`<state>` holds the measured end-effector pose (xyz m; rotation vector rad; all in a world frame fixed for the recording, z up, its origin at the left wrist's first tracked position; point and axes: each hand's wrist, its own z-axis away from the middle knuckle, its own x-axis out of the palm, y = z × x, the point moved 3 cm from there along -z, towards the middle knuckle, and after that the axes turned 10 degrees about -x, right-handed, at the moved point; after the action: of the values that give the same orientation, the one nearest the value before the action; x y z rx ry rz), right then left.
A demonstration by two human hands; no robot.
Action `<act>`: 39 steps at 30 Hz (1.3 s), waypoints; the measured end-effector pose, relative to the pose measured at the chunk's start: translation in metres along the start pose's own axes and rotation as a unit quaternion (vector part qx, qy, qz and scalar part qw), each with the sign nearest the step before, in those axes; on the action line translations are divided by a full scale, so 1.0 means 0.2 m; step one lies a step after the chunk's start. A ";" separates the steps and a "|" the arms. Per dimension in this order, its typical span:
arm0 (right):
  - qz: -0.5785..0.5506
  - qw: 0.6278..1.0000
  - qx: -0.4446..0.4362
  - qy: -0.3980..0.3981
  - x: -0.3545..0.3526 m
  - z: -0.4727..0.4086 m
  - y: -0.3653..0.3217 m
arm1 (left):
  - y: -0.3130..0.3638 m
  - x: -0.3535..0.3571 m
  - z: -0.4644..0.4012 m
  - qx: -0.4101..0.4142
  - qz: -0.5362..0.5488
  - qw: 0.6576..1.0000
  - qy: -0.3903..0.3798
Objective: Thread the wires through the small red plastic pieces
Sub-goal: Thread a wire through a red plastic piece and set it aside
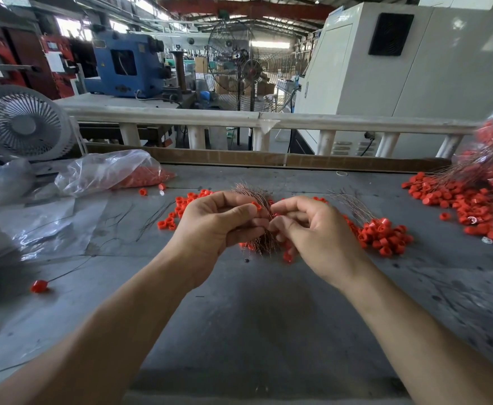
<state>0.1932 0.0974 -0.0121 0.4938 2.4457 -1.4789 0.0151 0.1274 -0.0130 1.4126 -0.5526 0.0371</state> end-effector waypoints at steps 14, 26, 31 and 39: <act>0.322 0.935 0.132 0.076 -0.35 -0.04 0.20 | 0.00 -0.03 -0.01 -0.006 -0.009 0.999 0.041; 0.352 0.924 0.144 -0.032 -0.24 -0.03 0.18 | -0.01 -0.03 0.00 -0.004 -0.035 0.998 0.048; 0.376 0.917 0.128 -0.036 -0.23 -0.03 0.20 | -0.01 -0.02 0.00 -0.006 -0.050 0.997 0.053; 0.059 0.996 0.034 0.057 -0.18 -0.03 0.09 | -0.01 -0.01 0.01 -0.005 -0.060 0.997 0.050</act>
<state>0.2333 0.1052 -0.0113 0.7441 2.4095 -1.5285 0.0135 0.1266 -0.0164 1.4231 -0.3844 0.0072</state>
